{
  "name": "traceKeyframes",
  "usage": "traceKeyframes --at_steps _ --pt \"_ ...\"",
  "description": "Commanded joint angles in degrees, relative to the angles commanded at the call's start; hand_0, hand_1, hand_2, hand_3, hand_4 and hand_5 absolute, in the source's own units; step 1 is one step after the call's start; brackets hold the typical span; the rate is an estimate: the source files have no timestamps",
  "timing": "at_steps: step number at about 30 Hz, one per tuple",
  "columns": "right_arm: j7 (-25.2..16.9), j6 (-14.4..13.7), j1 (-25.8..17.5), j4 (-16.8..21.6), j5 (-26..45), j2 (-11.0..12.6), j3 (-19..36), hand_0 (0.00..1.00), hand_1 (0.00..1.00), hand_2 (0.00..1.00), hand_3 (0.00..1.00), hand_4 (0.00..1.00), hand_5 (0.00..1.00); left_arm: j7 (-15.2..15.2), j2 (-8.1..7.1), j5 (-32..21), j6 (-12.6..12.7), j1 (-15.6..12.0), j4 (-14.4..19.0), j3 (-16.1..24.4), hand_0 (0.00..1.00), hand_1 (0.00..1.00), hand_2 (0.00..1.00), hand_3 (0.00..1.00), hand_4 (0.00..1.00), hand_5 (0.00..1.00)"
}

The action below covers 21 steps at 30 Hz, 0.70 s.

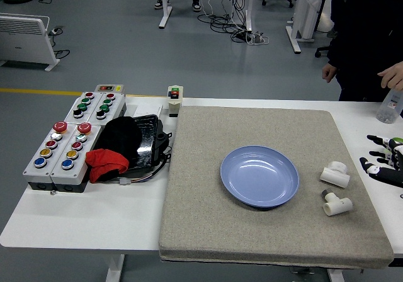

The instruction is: Pick pipe place plate twice

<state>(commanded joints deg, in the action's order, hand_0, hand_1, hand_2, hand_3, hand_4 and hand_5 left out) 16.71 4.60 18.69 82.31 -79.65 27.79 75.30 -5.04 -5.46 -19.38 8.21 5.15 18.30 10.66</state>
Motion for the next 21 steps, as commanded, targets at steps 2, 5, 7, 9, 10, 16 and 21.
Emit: traceKeyframes --at_steps 2,5,7,9,10,16,21 --pt "0.5 2.2 0.2 1.0 -3.2 1.0 -1.0 0.873 0.8 0.85 0.855 0.617 0.167 0.0 -0.01 0.0 0.0 0.1 0.0 0.1 0.707 0.694 0.728 0.691 0.392 0.998" --pt "1.7 6.9 0.9 3.7 -10.6 3.2 -4.1 0.911 0.812 0.871 0.857 0.646 0.121 0.0 -0.04 0.1 0.0 0.1 0.0 0.3 0.706 0.694 0.729 0.691 0.391 0.998" --pt "2.2 9.4 1.9 5.3 -15.4 4.4 -6.9 0.911 0.812 0.871 0.857 0.646 0.121 0.0 -0.03 0.1 0.0 0.1 0.0 0.4 0.706 0.694 0.729 0.691 0.391 0.998" --pt "2.4 10.4 2.4 5.8 -19.1 4.8 -8.5 0.879 0.803 0.838 0.834 0.683 0.12 0.0 -0.02 0.1 0.0 0.1 0.0 0.4 0.706 0.693 0.729 0.692 0.39 0.998" --pt "2.5 10.8 3.1 5.9 -20.5 5.0 -10.0 0.879 0.803 0.838 0.834 0.683 0.12 0.0 -0.01 0.1 0.0 0.0 0.0 0.4 0.706 0.693 0.729 0.692 0.39 0.998" --pt "3.4 12.8 7.1 3.8 -22.8 4.1 -16.1 0.861 0.792 0.812 0.853 0.668 0.111 0.1 0.11 -0.1 0.0 -0.2 0.0 0.2 0.707 0.694 0.728 0.692 0.39 0.998" --pt "4.0 14.4 8.9 2.2 -22.4 3.0 -18.7 0.861 0.796 0.822 0.854 0.659 0.109 0.1 0.19 -0.2 0.1 -0.3 0.0 0.2 0.707 0.694 0.729 0.692 0.392 0.998"
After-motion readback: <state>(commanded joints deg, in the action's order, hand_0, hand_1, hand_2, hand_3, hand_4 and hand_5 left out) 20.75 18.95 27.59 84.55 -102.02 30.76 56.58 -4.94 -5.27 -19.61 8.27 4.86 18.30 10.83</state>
